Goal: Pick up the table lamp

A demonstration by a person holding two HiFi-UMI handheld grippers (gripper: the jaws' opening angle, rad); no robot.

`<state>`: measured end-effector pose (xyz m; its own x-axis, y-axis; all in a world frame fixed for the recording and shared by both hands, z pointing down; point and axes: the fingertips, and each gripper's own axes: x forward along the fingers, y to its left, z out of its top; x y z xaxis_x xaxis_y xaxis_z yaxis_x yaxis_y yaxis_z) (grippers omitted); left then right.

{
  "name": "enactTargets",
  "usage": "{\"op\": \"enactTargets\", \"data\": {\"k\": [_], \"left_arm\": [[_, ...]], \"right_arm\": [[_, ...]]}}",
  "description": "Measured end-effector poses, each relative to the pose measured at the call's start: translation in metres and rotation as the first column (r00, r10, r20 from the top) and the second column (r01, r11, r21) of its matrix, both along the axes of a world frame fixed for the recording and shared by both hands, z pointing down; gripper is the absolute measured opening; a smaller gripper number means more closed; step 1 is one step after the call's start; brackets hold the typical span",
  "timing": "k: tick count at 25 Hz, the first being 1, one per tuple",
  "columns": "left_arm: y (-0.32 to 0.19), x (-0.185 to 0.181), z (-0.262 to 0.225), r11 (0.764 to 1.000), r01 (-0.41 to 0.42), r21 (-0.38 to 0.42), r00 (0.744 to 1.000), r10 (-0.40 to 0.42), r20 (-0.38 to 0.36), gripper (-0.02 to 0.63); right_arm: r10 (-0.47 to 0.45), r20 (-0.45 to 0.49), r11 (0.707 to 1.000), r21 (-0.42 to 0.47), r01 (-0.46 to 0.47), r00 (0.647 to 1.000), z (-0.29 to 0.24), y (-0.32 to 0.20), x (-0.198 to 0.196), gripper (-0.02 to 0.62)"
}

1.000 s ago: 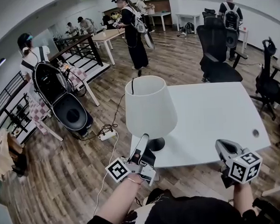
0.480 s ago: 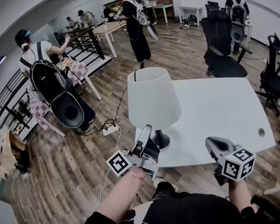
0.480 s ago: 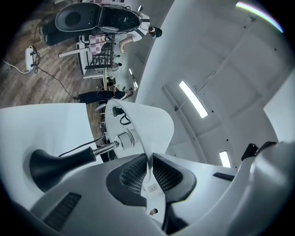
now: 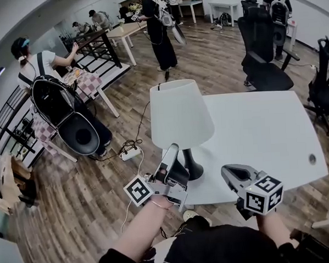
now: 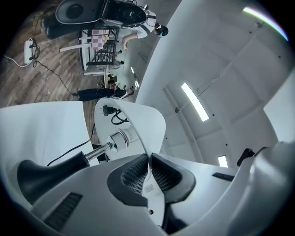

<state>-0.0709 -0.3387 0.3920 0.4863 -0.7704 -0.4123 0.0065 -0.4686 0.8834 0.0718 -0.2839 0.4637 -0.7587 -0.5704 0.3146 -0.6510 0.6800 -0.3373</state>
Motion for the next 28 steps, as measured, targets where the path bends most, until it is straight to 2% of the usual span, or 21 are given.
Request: {"op": "enactTargets", "data": {"k": [7, 14, 15, 16, 17, 20, 25, 28], "left_arm": [[-0.019, -0.006, -0.004, 1.0, -0.012, -0.013, 1.0, 0.012, -0.026, 0.032], [-0.03, -0.01, 0.0, 0.999, -0.029, -0.028, 0.999, 0.028, -0.029, 0.029], [-0.032, -0.011, 0.0, 0.999, -0.031, -0.029, 0.999, 0.03, -0.032, 0.028], [-0.034, -0.011, 0.001, 0.999, -0.032, -0.031, 0.999, 0.031, -0.036, 0.028], [-0.036, -0.012, 0.001, 0.999, -0.033, -0.034, 0.999, 0.032, -0.039, 0.027], [-0.041, -0.015, -0.001, 0.999, -0.038, -0.036, 0.999, 0.037, -0.036, 0.026], [-0.044, -0.015, -0.001, 0.998, -0.056, -0.037, 0.998, 0.055, -0.03, 0.026], [-0.048, -0.018, 0.002, 0.998, -0.058, -0.034, 0.998, 0.058, -0.028, 0.026]], "right_arm": [[-0.023, -0.031, 0.999, -0.043, 0.022, 0.999, 0.016, -0.029, -0.037, 0.014], [-0.038, 0.0, 0.995, -0.095, 0.037, 0.999, 0.038, -0.049, -0.067, 0.018], [-0.042, -0.001, 0.994, -0.104, 0.042, 0.999, 0.043, -0.05, -0.071, 0.051], [-0.049, -0.004, 0.992, -0.113, 0.048, 0.999, 0.048, -0.052, -0.076, 0.14], [-0.054, -0.007, 0.991, -0.12, 0.053, 0.999, 0.052, -0.053, -0.081, 0.181], [-0.037, -0.023, 0.991, -0.126, 0.033, 0.999, 0.064, -0.066, -0.096, 0.184], [-0.01, -0.148, 0.992, -0.129, -0.01, 0.989, 0.093, -0.081, -0.111, 0.24], [0.011, -0.189, 0.99, -0.139, -0.038, 0.982, 0.108, -0.084, -0.113, 0.245]]}}
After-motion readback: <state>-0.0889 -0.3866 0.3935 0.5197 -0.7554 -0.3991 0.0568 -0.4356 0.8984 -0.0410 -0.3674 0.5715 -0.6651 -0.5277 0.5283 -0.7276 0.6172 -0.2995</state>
